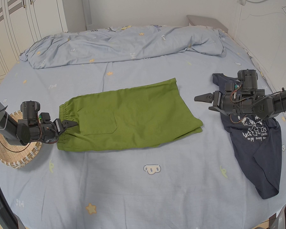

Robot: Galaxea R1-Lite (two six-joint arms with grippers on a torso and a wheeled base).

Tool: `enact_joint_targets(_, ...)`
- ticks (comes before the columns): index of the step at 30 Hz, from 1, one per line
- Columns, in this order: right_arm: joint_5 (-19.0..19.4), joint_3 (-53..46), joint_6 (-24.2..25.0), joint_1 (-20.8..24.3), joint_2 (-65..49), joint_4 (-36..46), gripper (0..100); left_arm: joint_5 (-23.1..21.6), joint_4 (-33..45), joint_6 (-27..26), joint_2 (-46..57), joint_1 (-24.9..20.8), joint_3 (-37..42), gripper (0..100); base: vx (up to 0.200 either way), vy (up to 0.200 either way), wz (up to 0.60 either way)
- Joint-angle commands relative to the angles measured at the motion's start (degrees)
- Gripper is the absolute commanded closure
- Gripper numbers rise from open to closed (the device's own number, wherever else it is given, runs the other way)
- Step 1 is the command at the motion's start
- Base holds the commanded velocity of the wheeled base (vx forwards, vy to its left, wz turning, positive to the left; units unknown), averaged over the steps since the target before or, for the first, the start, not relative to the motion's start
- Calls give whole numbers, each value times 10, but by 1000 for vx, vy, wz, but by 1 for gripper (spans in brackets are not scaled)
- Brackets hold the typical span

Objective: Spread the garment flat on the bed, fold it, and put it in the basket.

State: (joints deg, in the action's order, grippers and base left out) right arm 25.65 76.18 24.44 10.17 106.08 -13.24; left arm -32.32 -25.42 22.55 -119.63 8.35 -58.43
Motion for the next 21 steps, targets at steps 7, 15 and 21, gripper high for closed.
enact_joint_targets(7,0,0,0,-1,1,0,0,0,2,14,-18,4,-9,100,0,0,0)
enact_joint_targets(15,2,-12,0,-7,8,8,0,0,2,16,-3,5,-9,100,0,0,0)
enact_joint_targets(21,3,13,-7,-5,53,62,0,0,2,27,27,7,-6,100,0,0,0)
